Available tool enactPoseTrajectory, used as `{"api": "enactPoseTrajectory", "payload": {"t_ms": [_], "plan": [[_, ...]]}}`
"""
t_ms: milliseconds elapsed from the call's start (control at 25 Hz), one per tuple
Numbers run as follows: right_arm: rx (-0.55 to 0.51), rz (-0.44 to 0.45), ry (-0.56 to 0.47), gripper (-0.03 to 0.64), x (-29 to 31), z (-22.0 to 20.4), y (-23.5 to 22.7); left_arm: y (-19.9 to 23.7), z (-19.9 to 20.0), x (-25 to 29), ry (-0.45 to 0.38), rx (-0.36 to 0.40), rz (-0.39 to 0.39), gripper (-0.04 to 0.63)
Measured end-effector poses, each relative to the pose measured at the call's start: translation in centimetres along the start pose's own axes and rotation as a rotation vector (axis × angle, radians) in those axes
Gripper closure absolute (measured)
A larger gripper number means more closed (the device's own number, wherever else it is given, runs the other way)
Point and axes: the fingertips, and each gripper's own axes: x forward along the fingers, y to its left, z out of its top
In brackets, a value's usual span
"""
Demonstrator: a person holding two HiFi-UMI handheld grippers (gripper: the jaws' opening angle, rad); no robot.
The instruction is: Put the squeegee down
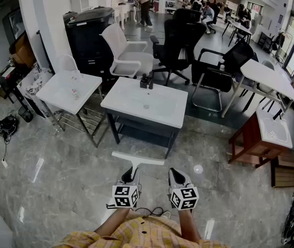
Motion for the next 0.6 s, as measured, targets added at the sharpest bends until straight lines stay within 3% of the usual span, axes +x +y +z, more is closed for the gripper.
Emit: {"api": "enactPoseTrajectory", "payload": {"t_ms": [320,600], "plan": [[0.018,-0.022,-0.022,0.618,3.3,0.3,4.9,5.6,1.1,-1.3,-0.014,0.012,-0.018,0.503],[-0.038,-0.052,-0.012,0.617,5.6,-0.8,9.1,10.2,0.8,-1.6,-0.019,0.003,-0.042,0.503]]}}
